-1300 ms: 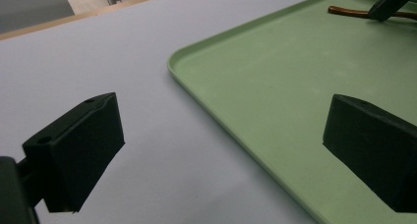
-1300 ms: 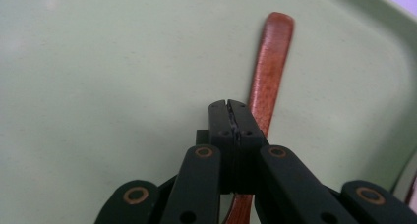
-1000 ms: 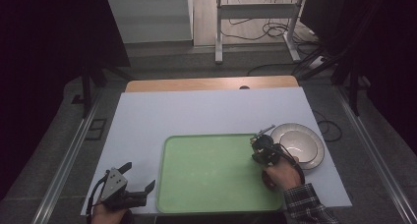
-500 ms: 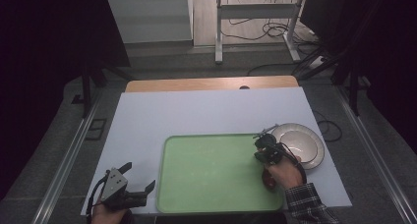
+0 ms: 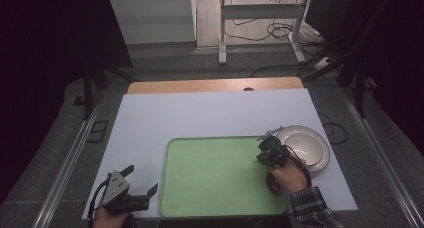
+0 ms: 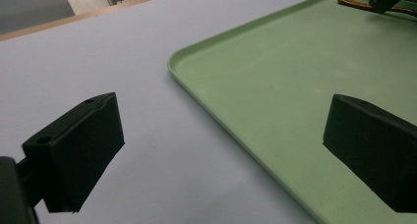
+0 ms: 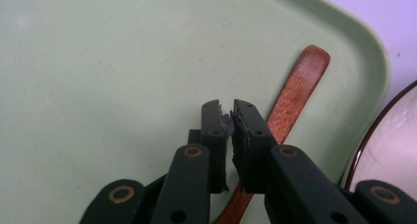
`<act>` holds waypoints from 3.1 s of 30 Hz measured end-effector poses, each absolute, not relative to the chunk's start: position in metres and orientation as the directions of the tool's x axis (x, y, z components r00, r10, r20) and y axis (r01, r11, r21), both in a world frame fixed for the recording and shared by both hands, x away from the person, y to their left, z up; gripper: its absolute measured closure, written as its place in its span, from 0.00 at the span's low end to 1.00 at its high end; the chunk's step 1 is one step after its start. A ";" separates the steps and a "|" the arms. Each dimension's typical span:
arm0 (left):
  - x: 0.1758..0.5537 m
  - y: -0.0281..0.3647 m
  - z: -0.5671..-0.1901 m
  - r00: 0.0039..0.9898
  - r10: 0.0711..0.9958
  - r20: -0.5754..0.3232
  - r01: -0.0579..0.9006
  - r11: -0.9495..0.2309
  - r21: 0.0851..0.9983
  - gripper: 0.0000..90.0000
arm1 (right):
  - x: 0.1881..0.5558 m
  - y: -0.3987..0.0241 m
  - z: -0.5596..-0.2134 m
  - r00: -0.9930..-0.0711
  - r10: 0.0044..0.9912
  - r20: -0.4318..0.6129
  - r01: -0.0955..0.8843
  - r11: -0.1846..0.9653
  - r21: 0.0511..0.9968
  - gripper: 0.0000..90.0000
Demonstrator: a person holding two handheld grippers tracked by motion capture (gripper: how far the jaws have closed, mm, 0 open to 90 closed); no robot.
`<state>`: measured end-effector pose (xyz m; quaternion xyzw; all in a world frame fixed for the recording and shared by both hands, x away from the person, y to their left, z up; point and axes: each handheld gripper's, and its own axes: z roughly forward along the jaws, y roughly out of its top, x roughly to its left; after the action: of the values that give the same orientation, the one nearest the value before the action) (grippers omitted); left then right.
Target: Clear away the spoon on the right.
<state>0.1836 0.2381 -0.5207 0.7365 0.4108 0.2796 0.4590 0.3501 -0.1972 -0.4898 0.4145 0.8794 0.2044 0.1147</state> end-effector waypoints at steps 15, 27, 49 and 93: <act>0.184 0.238 -0.521 0.507 0.861 0.038 0.348 -0.245 0.905 0.02 | 0.348 -0.197 -0.484 -0.655 0.756 -0.015 0.654 0.576 0.490 0.73; 0.184 0.237 -0.521 0.509 0.860 0.041 0.348 -0.249 0.904 0.02 | 0.347 -0.196 -0.481 -0.676 0.737 -0.009 0.631 0.585 0.510 0.50; 0.184 0.236 -0.521 0.509 0.860 0.043 0.349 -0.251 0.903 0.02 | 0.337 -0.202 -0.460 -0.715 0.698 -0.038 0.527 0.573 0.627 0.12; 0.184 0.239 -0.521 0.508 0.861 0.017 0.355 -0.228 0.907 0.02 | 0.280 -0.228 -0.447 -0.714 0.699 -0.032 0.413 0.458 0.787 0.00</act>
<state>0.1845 0.2391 -0.5210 0.7344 0.4139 0.2729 0.4636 0.2803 -0.2283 -0.4472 0.3332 0.8349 0.4000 0.1787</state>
